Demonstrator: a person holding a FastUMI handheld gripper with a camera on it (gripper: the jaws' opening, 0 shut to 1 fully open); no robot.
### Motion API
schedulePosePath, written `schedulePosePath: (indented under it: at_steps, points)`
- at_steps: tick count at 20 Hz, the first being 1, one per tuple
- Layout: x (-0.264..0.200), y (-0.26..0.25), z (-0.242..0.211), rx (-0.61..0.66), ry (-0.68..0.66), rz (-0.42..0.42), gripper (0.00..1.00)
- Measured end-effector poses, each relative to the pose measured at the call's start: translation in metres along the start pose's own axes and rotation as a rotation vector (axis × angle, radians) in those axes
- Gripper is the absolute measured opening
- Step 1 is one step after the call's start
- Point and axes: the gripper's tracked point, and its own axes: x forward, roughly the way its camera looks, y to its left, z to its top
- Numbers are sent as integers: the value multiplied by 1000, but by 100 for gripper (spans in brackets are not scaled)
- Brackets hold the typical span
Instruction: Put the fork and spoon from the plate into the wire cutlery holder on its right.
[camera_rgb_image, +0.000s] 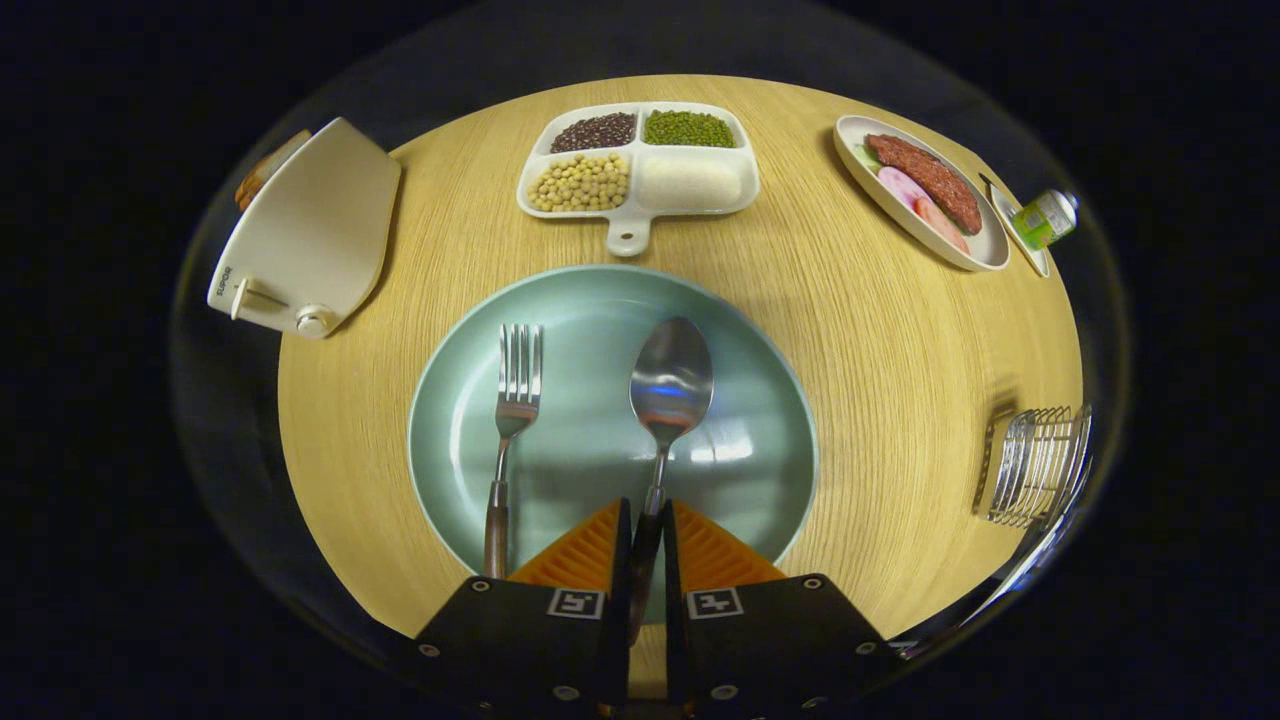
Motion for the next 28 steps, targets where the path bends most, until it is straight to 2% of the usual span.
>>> schedulePosePath:
  at_steps: [5,10,15,22,28]
  points:
    - [1,2,-1,19,0,68,5]
    - [-10,-4,4,25,-51,108,4]
    - [-50,-15,23,77,-169,172,4]
    - [-136,-81,50,162,-430,206,4]
    - [-176,-166,38,222,-561,149,4]
